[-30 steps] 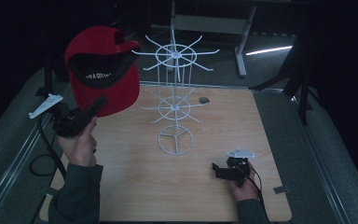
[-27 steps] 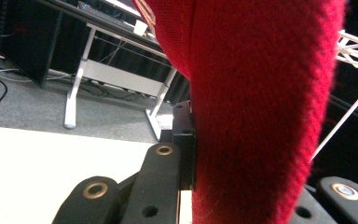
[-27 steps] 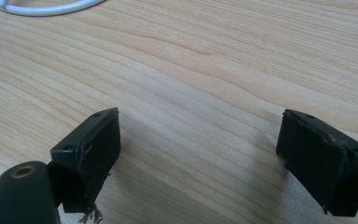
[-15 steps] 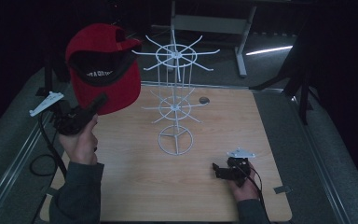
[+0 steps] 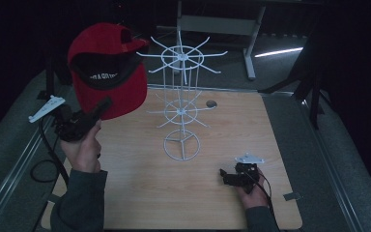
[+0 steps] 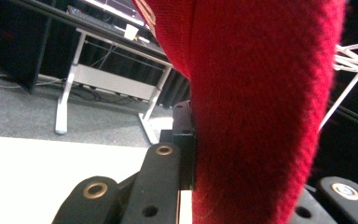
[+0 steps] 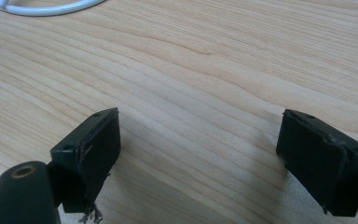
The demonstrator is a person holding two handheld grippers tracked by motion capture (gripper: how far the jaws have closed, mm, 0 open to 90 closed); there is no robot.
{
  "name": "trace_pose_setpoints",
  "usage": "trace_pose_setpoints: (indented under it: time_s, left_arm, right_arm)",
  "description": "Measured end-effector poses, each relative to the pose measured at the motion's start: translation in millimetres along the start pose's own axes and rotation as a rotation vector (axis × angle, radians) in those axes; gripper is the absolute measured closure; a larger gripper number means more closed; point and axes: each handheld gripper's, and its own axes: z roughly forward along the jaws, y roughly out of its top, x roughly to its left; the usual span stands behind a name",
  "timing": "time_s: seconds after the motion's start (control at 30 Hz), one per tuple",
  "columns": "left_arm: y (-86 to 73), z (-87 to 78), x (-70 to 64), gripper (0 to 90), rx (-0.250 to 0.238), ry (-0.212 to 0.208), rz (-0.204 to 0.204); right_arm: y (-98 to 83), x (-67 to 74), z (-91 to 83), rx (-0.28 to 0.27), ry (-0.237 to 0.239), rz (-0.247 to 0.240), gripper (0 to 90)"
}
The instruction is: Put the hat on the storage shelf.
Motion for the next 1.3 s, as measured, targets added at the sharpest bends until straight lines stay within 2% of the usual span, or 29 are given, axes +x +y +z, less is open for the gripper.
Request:
trace_pose_setpoints:
  time_s: [0.97,1.3]
  left_arm:
    - [-5.4,-11.0,-14.1,84.1,-0.019,-0.049,0.02]
    - [-22.4,-10.2,-10.2,84.0,0.011,-0.051,0.042]
  right_arm:
    - [0.0,-0.1,0.0,0.0,0.0,-0.001,13.4]
    - [0.0,-0.2,0.1,0.0,0.0,-0.004,13.4]
